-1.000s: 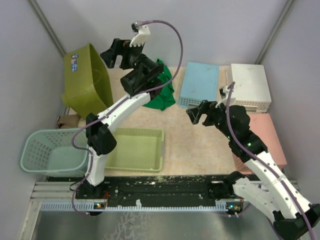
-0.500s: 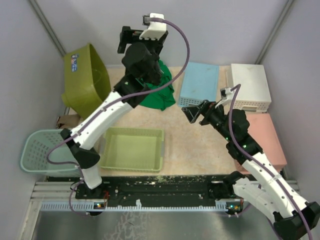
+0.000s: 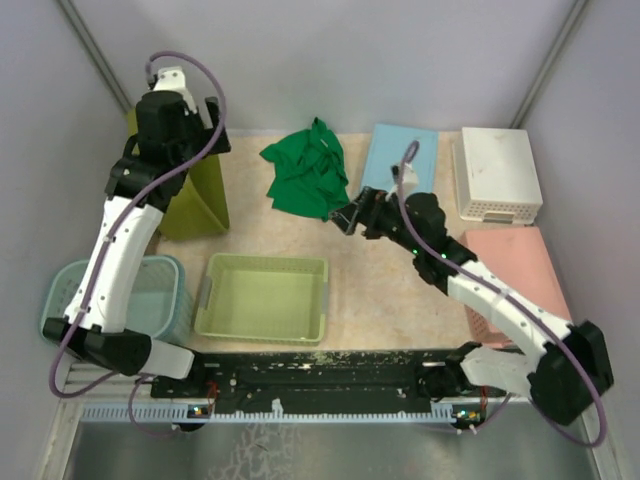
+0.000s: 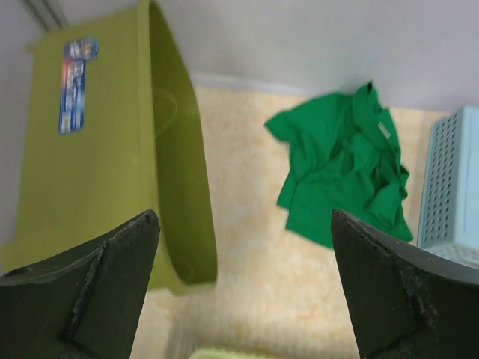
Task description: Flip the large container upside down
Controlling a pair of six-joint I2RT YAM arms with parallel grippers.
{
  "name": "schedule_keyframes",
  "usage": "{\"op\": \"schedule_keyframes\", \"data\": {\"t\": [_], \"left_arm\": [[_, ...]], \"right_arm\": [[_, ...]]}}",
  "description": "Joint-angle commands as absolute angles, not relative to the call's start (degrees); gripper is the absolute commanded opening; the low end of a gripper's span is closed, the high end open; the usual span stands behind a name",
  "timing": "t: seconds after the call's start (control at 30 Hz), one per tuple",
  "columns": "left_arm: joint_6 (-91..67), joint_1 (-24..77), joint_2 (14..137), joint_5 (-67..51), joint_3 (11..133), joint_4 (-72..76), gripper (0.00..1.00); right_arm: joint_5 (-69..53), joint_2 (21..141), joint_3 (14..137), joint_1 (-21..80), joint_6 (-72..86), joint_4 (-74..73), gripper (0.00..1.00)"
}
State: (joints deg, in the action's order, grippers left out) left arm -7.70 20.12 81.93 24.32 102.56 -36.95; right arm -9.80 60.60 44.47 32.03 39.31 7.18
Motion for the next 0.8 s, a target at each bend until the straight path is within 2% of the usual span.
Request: {"op": "schedule_keyframes", "data": {"t": [0.0, 0.1, 0.27, 0.47, 0.67, 0.77], "left_arm": [[-16.3, 11.4, 78.9, 12.6, 98.4, -43.5, 1.0], [-17.8, 4.9, 78.2, 8.8, 95.2, -43.5, 0.99], [-17.6, 1.1, 82.4, 9.1, 95.3, -43.2, 0.89], [-15.7, 0.2, 90.4, 8.4, 99.3, -40.9, 0.62], [-14.0, 0.1, 94.7, 9.0, 102.7, -40.9, 0.41], [-13.1, 0.1, 95.6, 8.5, 103.3, -40.6, 0.26]], "right_arm": [[-10.0, 69.5, 54.4, 37.8, 40.9, 13.6, 0.89], [-10.9, 76.0, 59.4, 40.7, 41.4, 13.7, 0.88], [-11.4, 77.3, 59.5, 41.9, 42.6, 14.6, 0.88], [-4.0, 69.7, 53.6, 41.9, 39.4, 11.0, 0.88], [1.3, 62.4, 47.9, 41.9, 37.2, 5.2, 0.88], [3.9, 60.0, 46.2, 41.9, 36.5, 2.1, 0.88]]}}
